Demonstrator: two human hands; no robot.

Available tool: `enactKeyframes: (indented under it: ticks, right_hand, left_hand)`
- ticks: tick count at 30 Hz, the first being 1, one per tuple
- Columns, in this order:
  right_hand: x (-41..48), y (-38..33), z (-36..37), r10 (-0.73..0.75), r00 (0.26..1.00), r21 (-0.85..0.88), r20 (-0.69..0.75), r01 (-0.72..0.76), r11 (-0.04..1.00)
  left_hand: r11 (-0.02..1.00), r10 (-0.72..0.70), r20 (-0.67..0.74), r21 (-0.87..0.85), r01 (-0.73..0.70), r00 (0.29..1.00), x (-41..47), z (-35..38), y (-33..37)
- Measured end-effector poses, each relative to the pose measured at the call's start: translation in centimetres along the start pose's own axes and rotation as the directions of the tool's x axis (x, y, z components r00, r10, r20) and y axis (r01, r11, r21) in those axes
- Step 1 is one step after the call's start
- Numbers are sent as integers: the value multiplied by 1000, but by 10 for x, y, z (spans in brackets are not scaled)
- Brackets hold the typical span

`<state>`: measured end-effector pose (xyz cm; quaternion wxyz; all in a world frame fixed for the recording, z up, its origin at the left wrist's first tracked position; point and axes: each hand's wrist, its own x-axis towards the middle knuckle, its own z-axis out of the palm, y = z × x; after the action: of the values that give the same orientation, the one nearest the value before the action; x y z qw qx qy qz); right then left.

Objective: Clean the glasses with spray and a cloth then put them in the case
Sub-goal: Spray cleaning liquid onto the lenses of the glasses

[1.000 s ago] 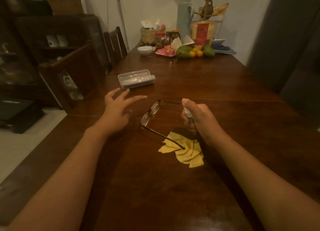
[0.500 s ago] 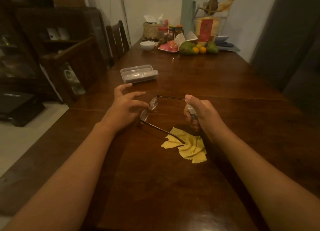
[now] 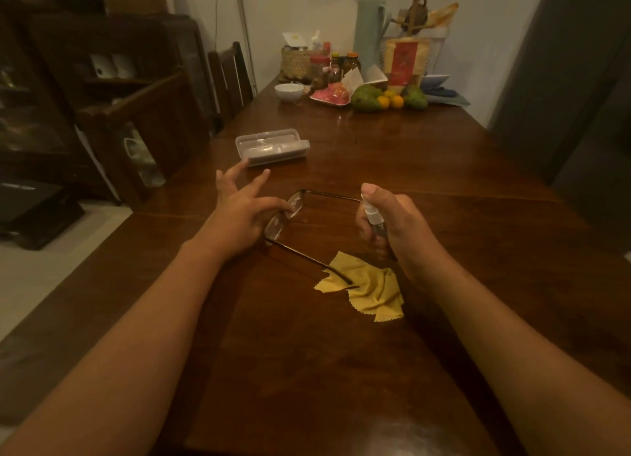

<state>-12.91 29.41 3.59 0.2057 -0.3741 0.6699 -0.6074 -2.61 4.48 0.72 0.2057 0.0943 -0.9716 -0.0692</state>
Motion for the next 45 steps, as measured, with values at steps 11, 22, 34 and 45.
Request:
enactKeyframes:
  ticks: [11,22,34,45]
  right_hand:
    - [-2,1,-2,-5,999,5,34,5,1000]
    - [0,1,-2,-20,1000,14,7,19,1000]
    - [7,17,18,116,990,-108,-79,-124,986]
    - [17,19,20,74,968,-153,-241,-113,982]
  left_hand:
    - [1000,5,-95,-24,-7,996,-7,-7,-9]
    - [956,-102,-185,-291,44,977,-13,-12,-9]
    - [969,-210,-292,-188,160,933,-11,-16,42]
    - [824,-279,-124,-539,171,952,-5,-7,71]
